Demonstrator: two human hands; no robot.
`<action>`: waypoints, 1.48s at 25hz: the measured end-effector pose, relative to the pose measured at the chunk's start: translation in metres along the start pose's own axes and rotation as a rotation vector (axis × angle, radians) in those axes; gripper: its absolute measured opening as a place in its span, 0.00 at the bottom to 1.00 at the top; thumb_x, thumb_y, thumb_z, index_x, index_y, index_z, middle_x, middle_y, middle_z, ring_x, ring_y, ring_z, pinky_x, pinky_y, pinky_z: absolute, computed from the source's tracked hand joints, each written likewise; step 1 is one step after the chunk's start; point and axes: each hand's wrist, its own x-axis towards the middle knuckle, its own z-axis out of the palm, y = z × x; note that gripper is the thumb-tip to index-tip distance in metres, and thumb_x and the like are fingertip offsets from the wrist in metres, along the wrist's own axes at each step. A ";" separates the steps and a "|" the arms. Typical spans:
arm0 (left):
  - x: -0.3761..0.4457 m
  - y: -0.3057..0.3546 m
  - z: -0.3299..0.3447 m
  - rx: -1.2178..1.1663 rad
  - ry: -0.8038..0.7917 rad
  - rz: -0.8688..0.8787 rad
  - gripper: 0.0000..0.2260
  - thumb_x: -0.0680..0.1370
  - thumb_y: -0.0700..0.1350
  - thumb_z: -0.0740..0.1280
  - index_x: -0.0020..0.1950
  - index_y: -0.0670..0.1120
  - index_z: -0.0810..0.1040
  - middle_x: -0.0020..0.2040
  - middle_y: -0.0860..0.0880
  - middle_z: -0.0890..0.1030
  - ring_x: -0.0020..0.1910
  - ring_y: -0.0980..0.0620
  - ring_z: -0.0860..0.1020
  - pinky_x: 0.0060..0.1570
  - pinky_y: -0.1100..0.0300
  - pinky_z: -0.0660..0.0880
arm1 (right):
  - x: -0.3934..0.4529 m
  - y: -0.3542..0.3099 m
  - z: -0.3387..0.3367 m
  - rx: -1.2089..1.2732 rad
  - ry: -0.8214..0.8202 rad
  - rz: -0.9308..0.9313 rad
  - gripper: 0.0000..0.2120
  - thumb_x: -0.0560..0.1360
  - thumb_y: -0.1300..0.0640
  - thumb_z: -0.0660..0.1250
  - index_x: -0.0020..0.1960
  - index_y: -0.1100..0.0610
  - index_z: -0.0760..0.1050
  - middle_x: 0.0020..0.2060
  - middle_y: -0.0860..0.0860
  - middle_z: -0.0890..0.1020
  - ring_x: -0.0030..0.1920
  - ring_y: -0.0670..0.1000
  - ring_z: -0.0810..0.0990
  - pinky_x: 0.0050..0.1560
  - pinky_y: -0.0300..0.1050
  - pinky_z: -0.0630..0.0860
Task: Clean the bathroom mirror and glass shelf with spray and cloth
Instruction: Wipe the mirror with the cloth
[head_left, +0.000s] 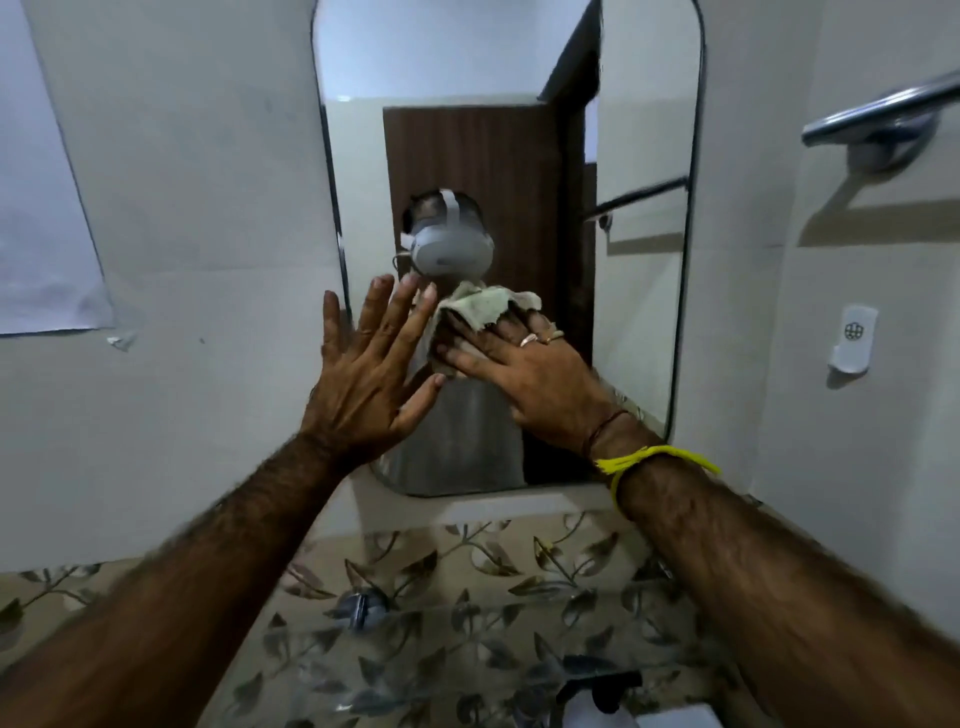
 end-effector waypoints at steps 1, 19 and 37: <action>0.011 -0.007 -0.003 0.019 0.026 0.033 0.32 0.81 0.60 0.54 0.80 0.44 0.56 0.81 0.43 0.54 0.81 0.43 0.50 0.74 0.31 0.48 | 0.010 0.013 -0.006 -0.001 0.052 0.065 0.37 0.72 0.62 0.64 0.79 0.48 0.59 0.79 0.51 0.59 0.78 0.57 0.60 0.74 0.64 0.59; 0.103 -0.064 -0.011 -0.078 0.296 0.059 0.39 0.75 0.67 0.60 0.79 0.43 0.61 0.80 0.41 0.56 0.80 0.41 0.51 0.73 0.30 0.50 | 0.172 0.099 -0.065 0.086 0.453 0.514 0.31 0.76 0.59 0.58 0.78 0.48 0.60 0.79 0.51 0.58 0.78 0.54 0.61 0.75 0.65 0.58; 0.106 -0.060 -0.010 0.003 0.270 0.038 0.41 0.74 0.66 0.64 0.79 0.42 0.60 0.80 0.41 0.57 0.81 0.42 0.51 0.74 0.30 0.47 | 0.136 0.102 -0.062 0.188 0.429 0.535 0.32 0.75 0.59 0.57 0.79 0.50 0.60 0.79 0.51 0.59 0.78 0.55 0.60 0.74 0.61 0.63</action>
